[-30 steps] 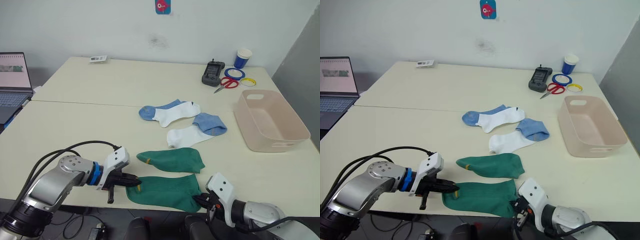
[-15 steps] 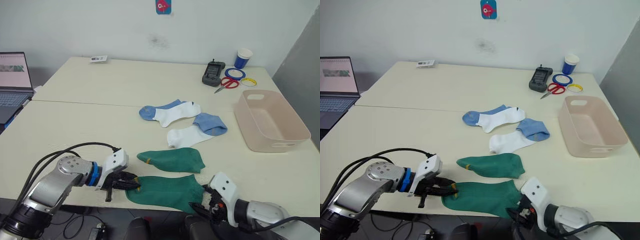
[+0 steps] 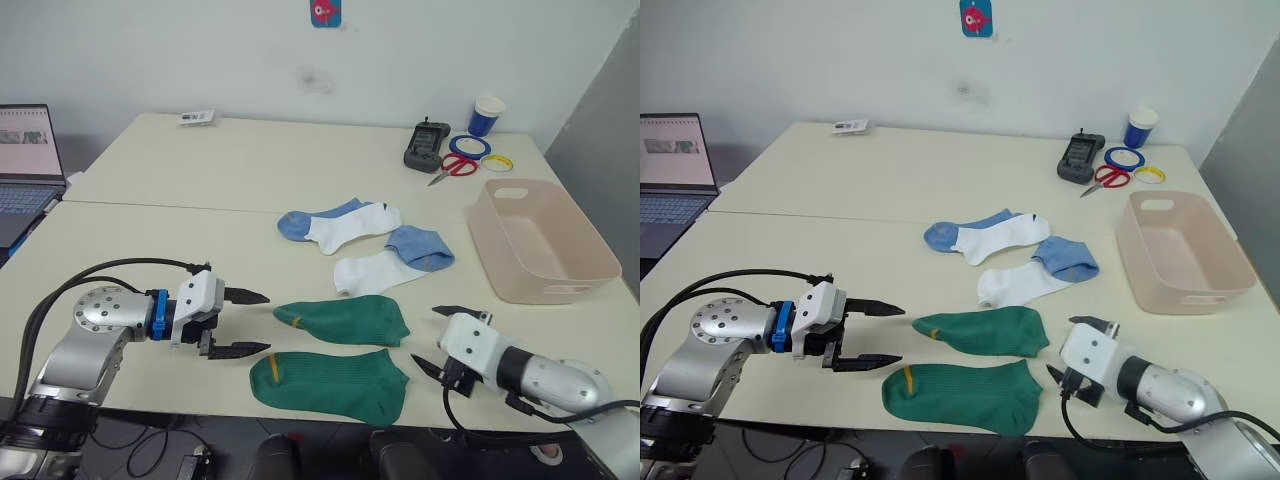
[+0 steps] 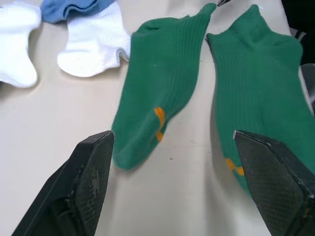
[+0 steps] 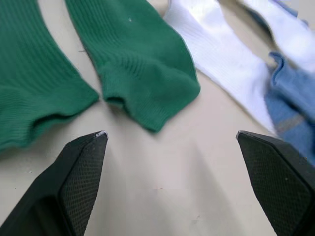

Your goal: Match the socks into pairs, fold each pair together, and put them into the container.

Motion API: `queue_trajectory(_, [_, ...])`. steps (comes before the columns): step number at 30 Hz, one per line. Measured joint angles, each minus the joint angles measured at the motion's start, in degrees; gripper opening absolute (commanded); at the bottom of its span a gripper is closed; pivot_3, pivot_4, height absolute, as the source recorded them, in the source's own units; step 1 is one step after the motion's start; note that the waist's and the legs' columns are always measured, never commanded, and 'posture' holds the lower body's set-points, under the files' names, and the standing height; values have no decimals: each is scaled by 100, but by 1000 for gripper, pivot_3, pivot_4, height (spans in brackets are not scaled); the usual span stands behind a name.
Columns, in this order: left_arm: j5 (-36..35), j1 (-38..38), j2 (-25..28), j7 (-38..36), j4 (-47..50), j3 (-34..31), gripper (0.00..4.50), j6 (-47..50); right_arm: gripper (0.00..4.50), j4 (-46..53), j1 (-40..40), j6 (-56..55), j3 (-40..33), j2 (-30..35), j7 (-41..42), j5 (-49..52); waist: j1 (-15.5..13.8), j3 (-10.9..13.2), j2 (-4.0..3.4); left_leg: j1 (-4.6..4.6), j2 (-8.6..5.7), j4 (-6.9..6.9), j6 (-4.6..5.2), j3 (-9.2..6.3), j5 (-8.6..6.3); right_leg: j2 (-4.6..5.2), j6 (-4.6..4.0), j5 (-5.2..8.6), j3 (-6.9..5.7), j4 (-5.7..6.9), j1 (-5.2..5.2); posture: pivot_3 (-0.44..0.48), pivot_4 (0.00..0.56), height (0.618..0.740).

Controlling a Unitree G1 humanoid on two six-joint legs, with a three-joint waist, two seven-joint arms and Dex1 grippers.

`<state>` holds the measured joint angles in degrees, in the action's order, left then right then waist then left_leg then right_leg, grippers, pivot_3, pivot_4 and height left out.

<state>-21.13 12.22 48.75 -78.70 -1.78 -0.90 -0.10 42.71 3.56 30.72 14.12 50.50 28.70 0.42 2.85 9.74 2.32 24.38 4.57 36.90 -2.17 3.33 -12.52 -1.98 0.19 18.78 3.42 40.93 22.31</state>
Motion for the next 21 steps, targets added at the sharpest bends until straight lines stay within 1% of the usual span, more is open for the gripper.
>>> queue_trajectory(3, [150, 71, -141, -70, -254, 30, 4044, -499, 4500, -329, -103, -502, 314, -33, 53, -456, -15, 0, 1, 1, -1, 1, 0, 1, 0, 1, 0, 0, 0, 0, -1, 0, 150, 725])
queue_trajectory(6, [264, 110, -267, -81, -461, 63, 4044, -918, 4500, -546, -150, -877, 591, -211, 131, -772, -14, 0, 0, 0, 1, 2, 0, 2, 0, 1, -1, 0, 0, 4, 0, 0, 150, 725])
queue_trajectory(7, [327, 143, -295, -79, -532, 71, 4079, -1017, 4321, -606, -176, -979, 645, -268, 140, -857, -14, 0, 1, 0, 1, 4, 0, 1, 0, 0, -1, -1, 0, 6, 0, 0, 150, 725])
queue_trajectory(10, [370, 276, -357, -73, -623, 72, 4090, -1167, 3608, -733, -219, -1161, 647, -428, 152, -1040, -16, 0, 1, 0, 0, 5, -1, 1, 1, 0, 0, -1, -1, 6, -2, 0, 150, 725])
queue_trajectory(13, [405, 422, -408, -68, -708, 96, 4090, -1197, 2458, -776, -294, -1260, 630, -586, 185, -1106, -12, 0, 1, -1, 1, 5, -1, 2, 1, 0, -1, -1, -1, 7, -1, 0, 150, 725])
queue_trajectory(19, [422, 449, -523, -76, -705, 258, 4090, -1209, 319, -777, -381, -1400, 553, -719, 368, -1213, -15, -1, 0, -1, 0, 5, -1, 1, 1, 0, -1, -1, -1, 9, -3, 0, 150, 725])
queue_trajectory(20, [424, 452, -542, -78, -705, 300, 4090, -1214, 25, -775, -384, -1407, 522, -767, 397, -1209, -15, -1, 0, -1, 1, 5, -1, 0, 1, 0, -1, -1, -2, 9, -3, 0, 150, 725])
queue_trajectory(21, [432, 460, -569, -75, -709, 309, 4090, -1231, 25, -766, -390, -1404, 505, -812, 418, -1204, -14, -1, 0, -1, 1, 6, -1, 1, 1, -1, -1, -1, -2, 10, -3, 0, 150, 725])
